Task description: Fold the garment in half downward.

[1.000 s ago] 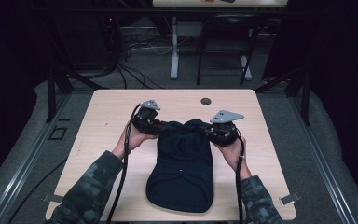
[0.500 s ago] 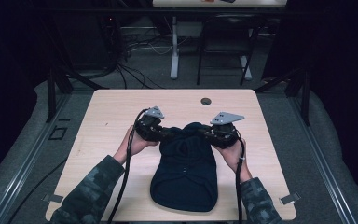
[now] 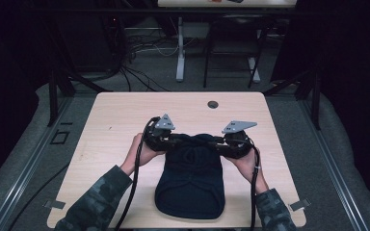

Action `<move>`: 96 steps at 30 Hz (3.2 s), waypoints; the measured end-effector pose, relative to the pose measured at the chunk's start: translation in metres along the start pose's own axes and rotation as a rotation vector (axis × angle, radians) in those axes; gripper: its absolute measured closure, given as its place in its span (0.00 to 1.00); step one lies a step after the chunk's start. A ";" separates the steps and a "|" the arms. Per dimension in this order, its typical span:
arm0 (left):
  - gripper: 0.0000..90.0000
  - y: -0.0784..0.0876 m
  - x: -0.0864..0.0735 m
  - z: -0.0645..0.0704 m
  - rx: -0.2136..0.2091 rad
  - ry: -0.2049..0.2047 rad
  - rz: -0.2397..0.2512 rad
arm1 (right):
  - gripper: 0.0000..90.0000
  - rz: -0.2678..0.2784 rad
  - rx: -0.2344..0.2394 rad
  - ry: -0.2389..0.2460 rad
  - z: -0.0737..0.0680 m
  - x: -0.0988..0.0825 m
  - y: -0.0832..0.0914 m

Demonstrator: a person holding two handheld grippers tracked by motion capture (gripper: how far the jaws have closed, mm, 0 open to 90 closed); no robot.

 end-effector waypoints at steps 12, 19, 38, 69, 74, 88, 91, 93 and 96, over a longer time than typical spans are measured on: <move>0.79 0.005 -0.005 0.012 -0.006 -0.001 0.017 | 0.78 -0.020 0.012 0.036 -0.011 -0.011 0.008; 0.80 0.007 -0.009 0.020 -0.003 -0.003 0.025 | 0.78 -0.031 0.023 0.048 -0.017 -0.018 0.011; 0.79 0.011 -0.023 0.040 -0.035 -0.008 0.049 | 0.78 -0.062 0.045 0.070 -0.031 -0.038 0.018; 0.79 0.012 -0.053 0.070 -0.074 -0.001 0.066 | 0.77 -0.117 0.063 0.091 -0.049 -0.069 0.022; 0.79 0.011 -0.060 0.077 -0.082 0.005 0.066 | 0.77 -0.136 0.070 0.089 -0.052 -0.077 0.020; 0.79 0.006 -0.077 0.090 -0.105 0.019 0.058 | 0.76 -0.177 0.074 0.101 -0.060 -0.092 0.017; 0.78 0.005 -0.081 0.093 -0.104 0.013 0.045 | 0.76 -0.183 0.075 0.107 -0.062 -0.095 0.016; 0.77 0.004 -0.084 0.096 -0.093 0.014 0.041 | 0.76 -0.200 0.074 0.121 -0.063 -0.099 0.015; 0.77 0.002 -0.089 0.102 -0.093 0.010 0.027 | 0.76 -0.210 0.066 0.126 -0.065 -0.105 0.012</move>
Point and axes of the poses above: each handheld gripper's, and its own axes: y roughly backward along the jaws, x roughly out of its top, z roughly to its right, the point moved 5 cm from there along -y, roughly forward along the jaws, and after that the axes turned 7 degrees about -y, right-handed, at the moved point
